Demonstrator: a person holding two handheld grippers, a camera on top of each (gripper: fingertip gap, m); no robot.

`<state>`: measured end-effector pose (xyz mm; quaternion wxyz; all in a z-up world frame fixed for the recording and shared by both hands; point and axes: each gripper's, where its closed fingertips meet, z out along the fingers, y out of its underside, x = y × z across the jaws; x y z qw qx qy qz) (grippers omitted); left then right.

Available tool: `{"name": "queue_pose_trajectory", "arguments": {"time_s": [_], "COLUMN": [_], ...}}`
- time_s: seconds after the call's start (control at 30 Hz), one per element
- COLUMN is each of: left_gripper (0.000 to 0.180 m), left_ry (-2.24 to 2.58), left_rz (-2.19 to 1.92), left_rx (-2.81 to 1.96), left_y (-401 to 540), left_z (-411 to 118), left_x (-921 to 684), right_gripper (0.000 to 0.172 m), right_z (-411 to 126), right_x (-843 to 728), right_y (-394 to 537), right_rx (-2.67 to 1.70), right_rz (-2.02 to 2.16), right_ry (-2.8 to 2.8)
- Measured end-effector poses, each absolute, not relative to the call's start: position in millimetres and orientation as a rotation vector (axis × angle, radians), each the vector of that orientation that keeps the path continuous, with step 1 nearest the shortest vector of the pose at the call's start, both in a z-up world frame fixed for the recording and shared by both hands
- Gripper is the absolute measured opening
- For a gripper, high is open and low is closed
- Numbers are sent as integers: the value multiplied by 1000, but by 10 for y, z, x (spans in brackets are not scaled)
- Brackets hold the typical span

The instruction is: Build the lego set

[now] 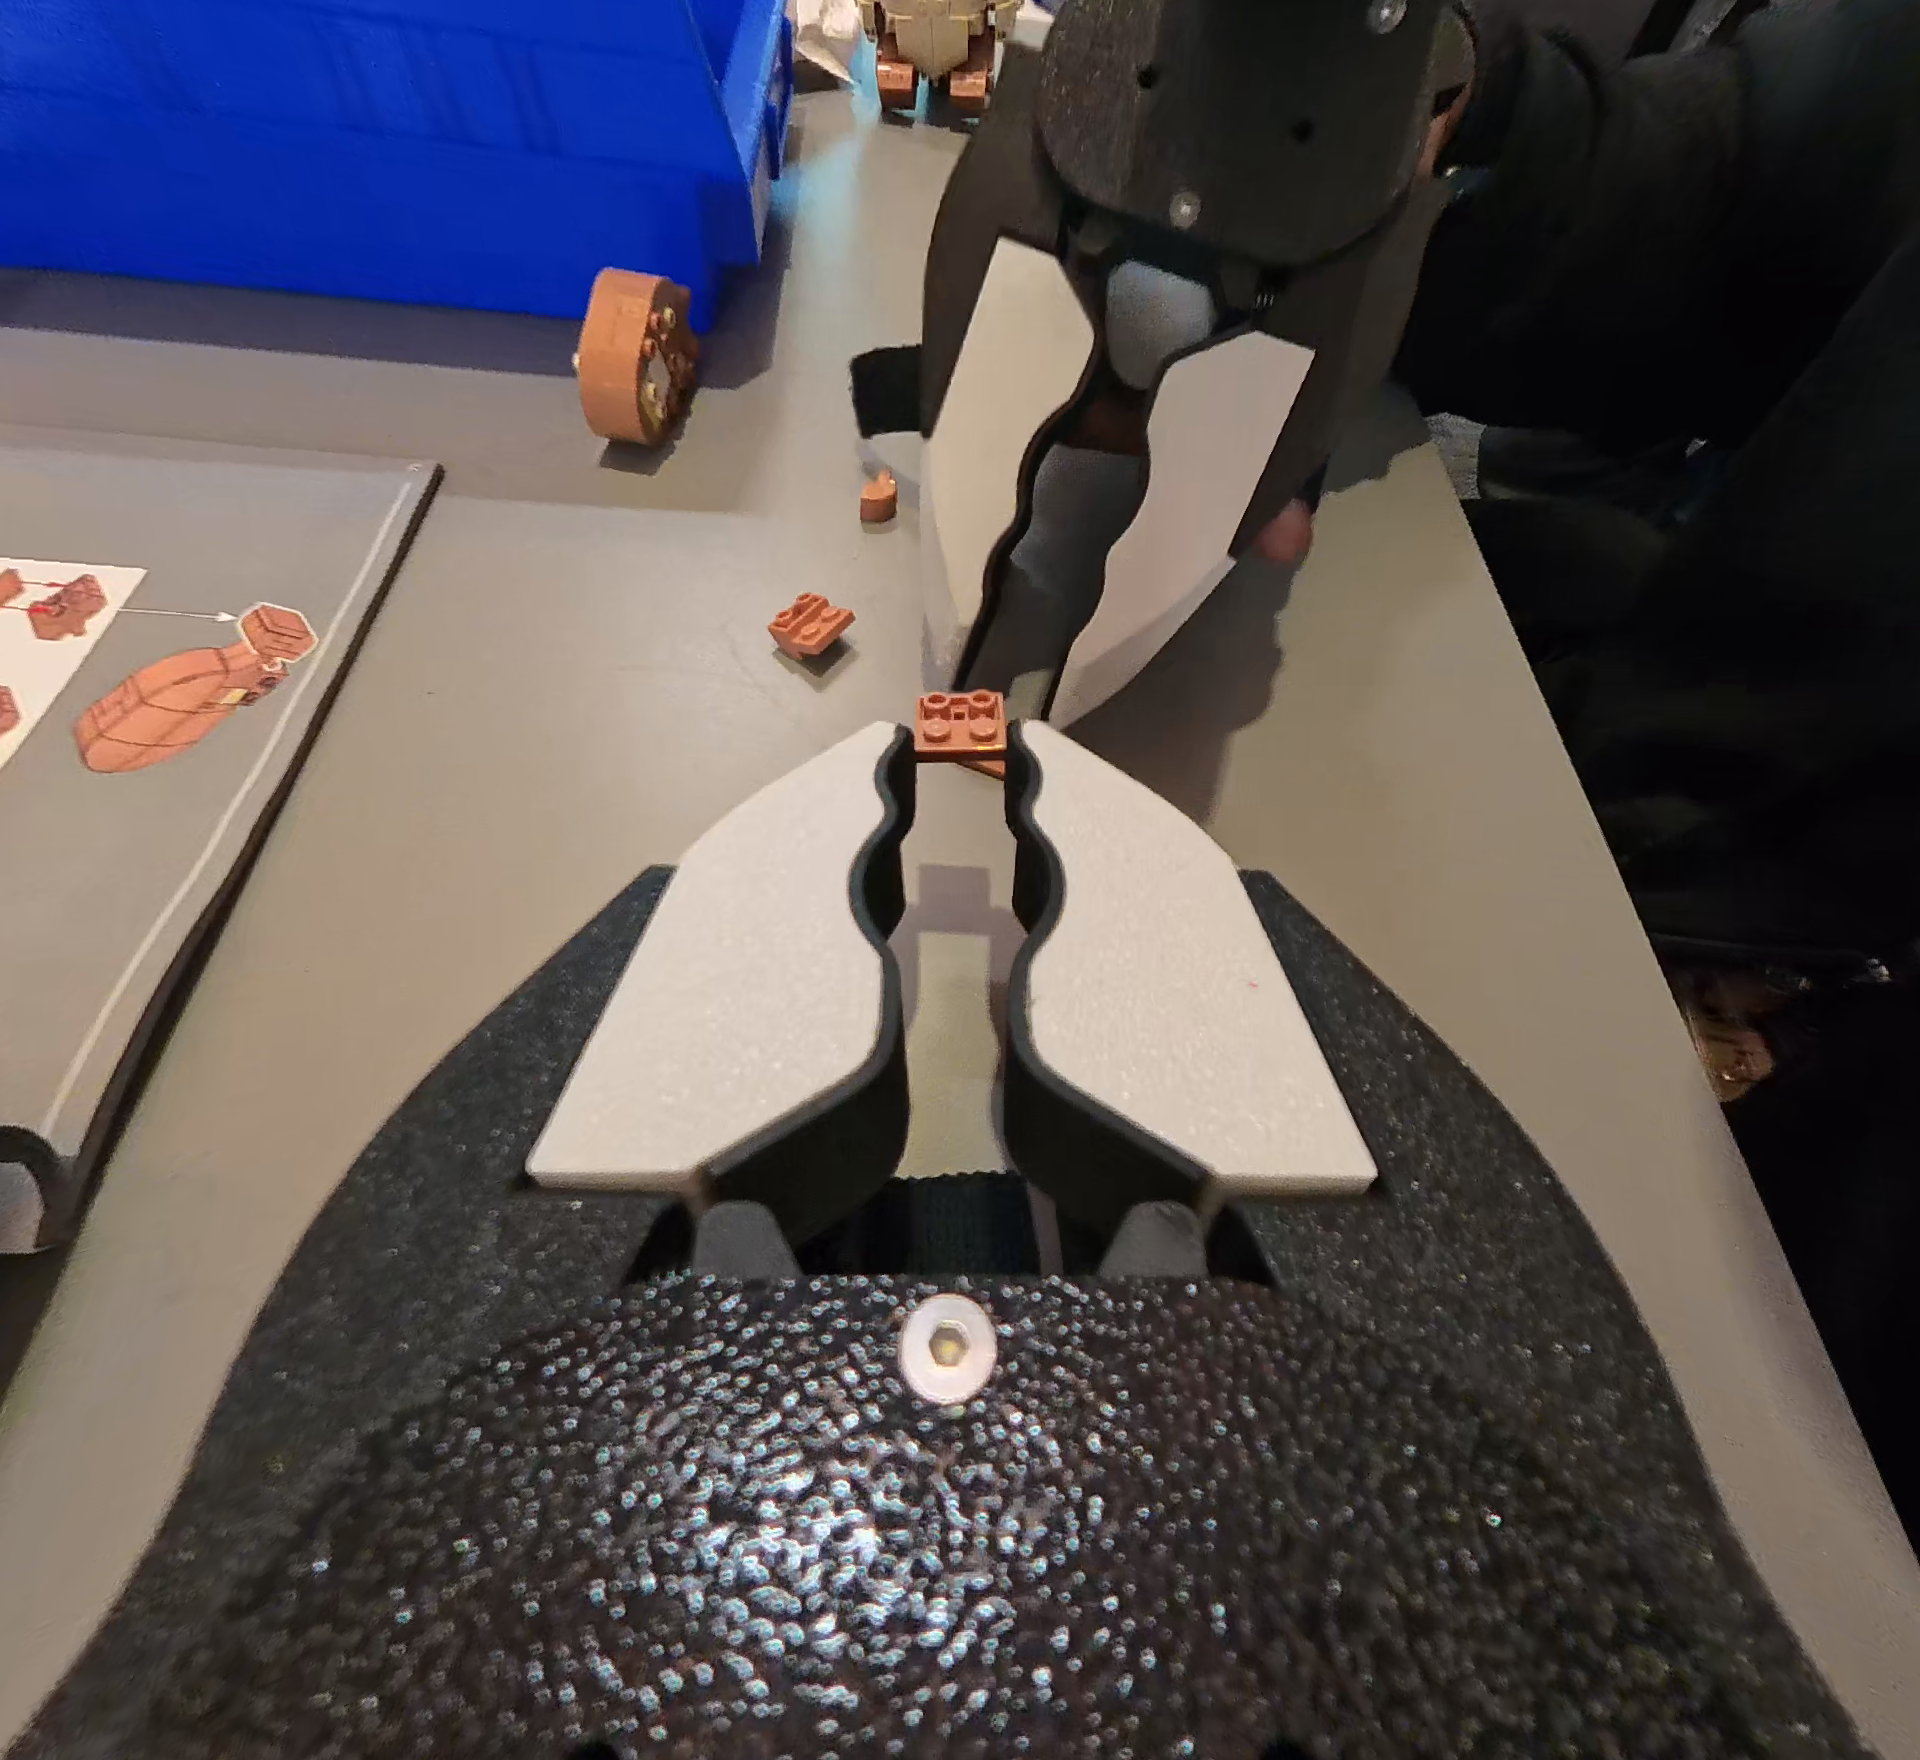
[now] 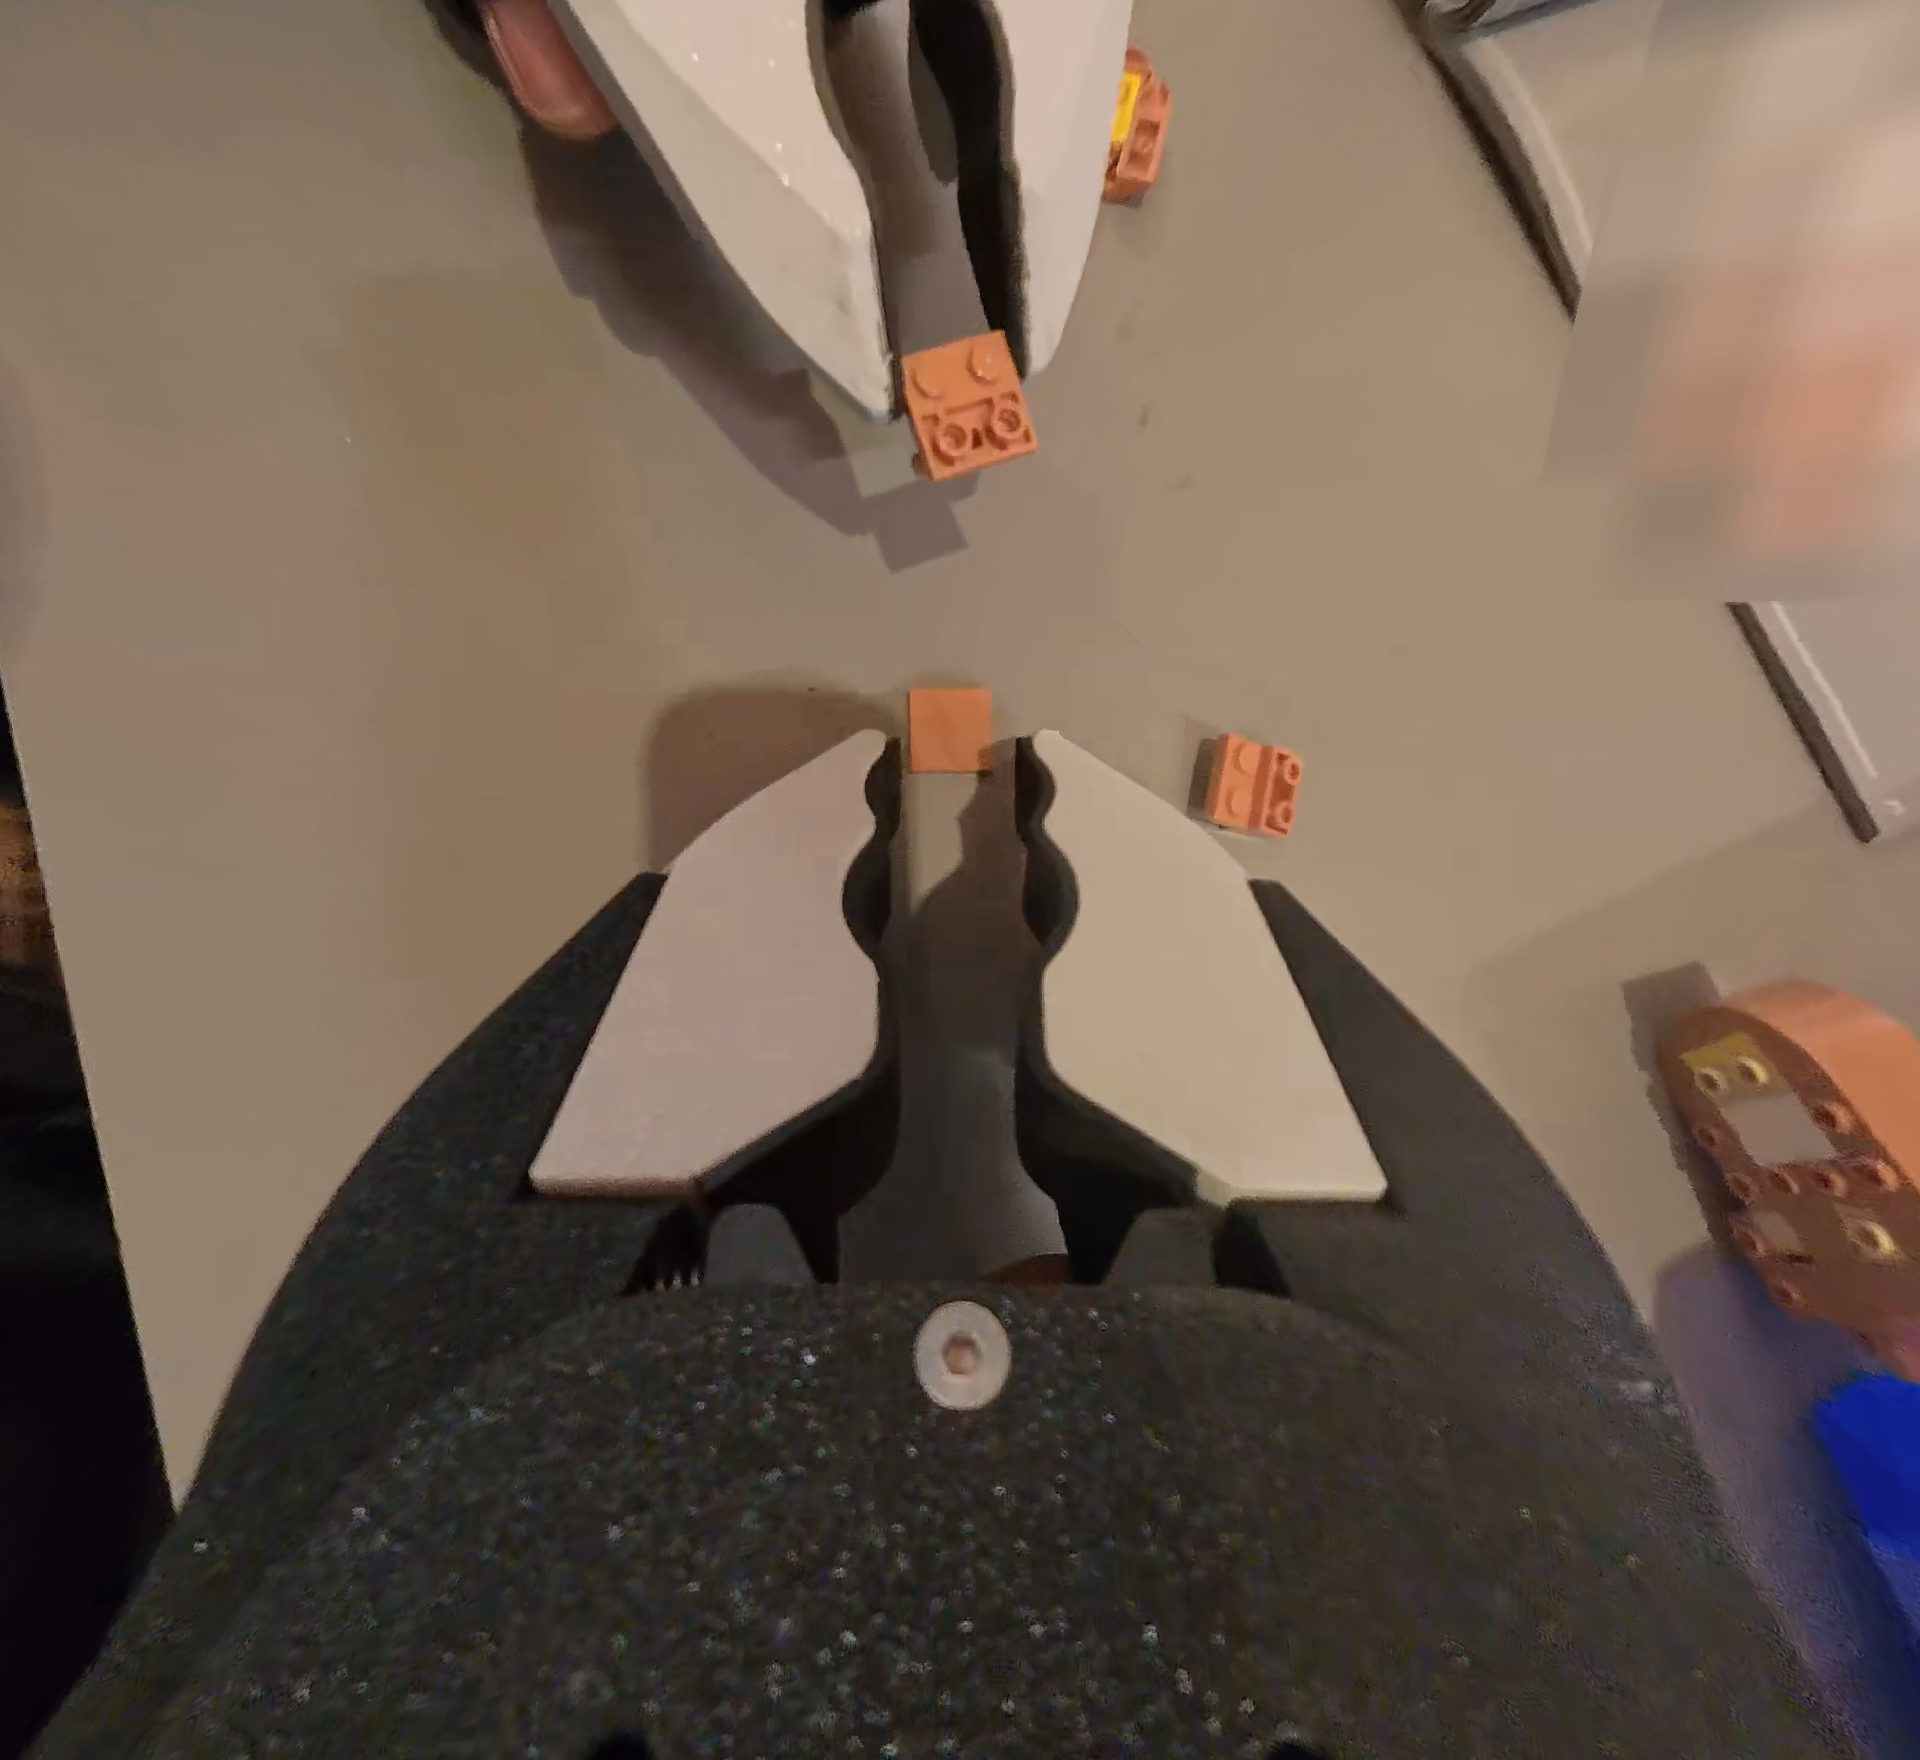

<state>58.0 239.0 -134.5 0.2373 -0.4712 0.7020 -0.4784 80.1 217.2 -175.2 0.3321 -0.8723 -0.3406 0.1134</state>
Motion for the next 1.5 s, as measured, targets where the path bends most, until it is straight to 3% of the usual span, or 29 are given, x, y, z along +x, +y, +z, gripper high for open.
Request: {"name": "queue_pose_trajectory", "arguments": {"time_s": [1.5], "left_gripper": [16], "left_ry": [1902], "left_rz": [-1364], "left_rx": [-1300], "left_y": [2407], "left_z": [-1305], "left_x": [557], "right_gripper": [15], "right_z": [-1653], "right_x": [819], "right_y": [2090], "right_rx": [-2181], "right_rz": [355], "right_ry": [-713]}}
